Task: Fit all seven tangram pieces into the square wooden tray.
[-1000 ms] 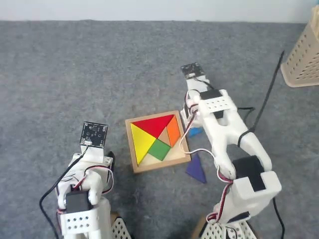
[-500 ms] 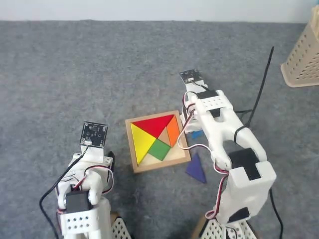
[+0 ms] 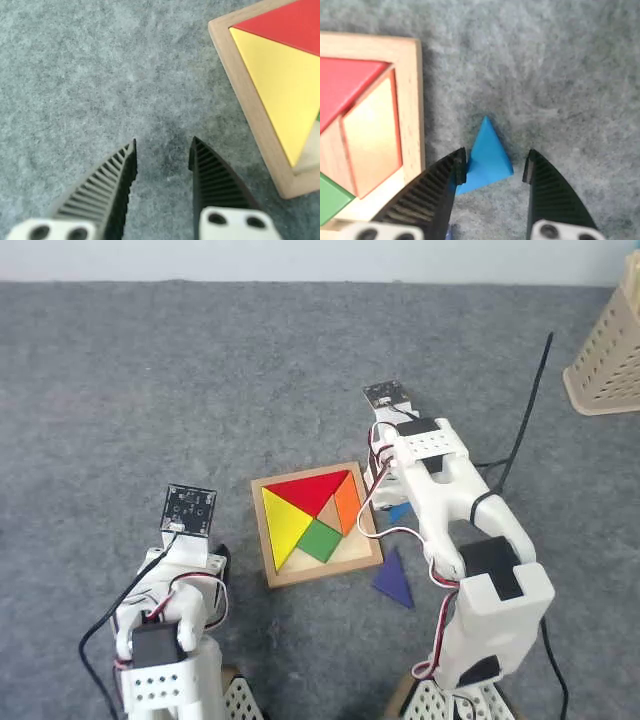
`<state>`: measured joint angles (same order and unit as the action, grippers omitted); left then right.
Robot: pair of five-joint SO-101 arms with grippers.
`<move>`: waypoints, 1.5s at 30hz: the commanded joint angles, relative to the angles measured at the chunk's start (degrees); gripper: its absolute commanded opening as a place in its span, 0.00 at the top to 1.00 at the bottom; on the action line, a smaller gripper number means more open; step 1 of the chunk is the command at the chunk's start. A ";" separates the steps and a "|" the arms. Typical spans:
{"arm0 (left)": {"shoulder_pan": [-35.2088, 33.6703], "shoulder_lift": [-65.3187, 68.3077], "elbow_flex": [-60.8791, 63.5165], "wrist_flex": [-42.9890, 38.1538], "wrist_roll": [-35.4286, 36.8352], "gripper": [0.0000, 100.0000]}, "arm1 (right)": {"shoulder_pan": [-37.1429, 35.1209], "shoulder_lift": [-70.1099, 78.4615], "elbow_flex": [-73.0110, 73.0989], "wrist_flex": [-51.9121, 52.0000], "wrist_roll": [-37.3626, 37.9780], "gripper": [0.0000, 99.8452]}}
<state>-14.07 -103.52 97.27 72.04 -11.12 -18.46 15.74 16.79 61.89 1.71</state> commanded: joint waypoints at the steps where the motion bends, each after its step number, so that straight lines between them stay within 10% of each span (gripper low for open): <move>1: 0.00 -1.05 -0.66 0.35 -0.09 0.83 | 0.84 -4.18 -0.18 0.92 -1.41 0.80; 25: 0.00 -1.05 -0.66 0.35 -0.09 0.83 | 0.13 -13.41 2.11 1.10 0.97 0.94; 45: 0.00 -1.05 -0.66 0.35 -0.09 0.83 | -24.48 -26.24 18.81 -10.77 20.66 0.94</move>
<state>-14.07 -103.52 97.27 72.04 -11.12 -41.58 -12.66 39.30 52.48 20.97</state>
